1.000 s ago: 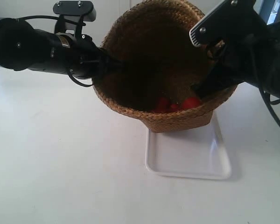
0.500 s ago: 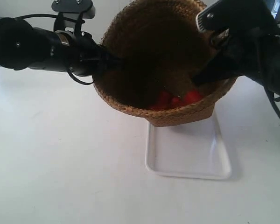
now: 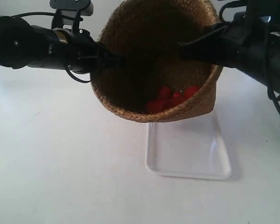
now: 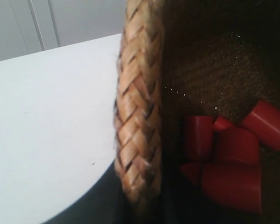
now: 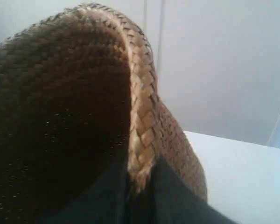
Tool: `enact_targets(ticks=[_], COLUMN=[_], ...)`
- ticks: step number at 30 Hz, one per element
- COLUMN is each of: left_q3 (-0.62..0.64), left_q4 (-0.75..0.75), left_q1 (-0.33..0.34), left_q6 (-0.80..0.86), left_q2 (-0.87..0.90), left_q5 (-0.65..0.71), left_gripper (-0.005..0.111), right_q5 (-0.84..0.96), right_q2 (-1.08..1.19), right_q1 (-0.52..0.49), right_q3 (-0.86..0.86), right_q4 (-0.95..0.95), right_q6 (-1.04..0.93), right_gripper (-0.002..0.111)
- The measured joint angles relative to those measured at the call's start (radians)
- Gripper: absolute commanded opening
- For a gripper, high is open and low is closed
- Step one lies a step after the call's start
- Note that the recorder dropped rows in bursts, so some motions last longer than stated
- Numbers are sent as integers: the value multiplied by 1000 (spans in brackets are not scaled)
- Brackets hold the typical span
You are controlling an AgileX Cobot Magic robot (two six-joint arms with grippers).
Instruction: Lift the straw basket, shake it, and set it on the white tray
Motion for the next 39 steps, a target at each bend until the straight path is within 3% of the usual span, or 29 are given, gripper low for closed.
enact_targets(ticks=[13, 20, 29, 39], left_q3=[0, 0, 0, 0], left_q4=[11, 15, 15, 15], left_q1=[4, 4, 2, 2], left_q6=[0, 0, 2, 4], left_q2=[-5, -5, -5, -5], left_q5=[15, 45, 49, 47], left_gripper=[0, 0, 0, 0], right_q5=[177, 305, 462, 449], right_q2=[0, 0, -9, -9], right_q1=[-73, -142, -208, -208], right_q3=[0, 0, -9, -9], right_q4=[-678, -954, -1012, -1012], right_q6=[833, 1131, 1192, 1195], right_gripper=[0, 0, 0, 0])
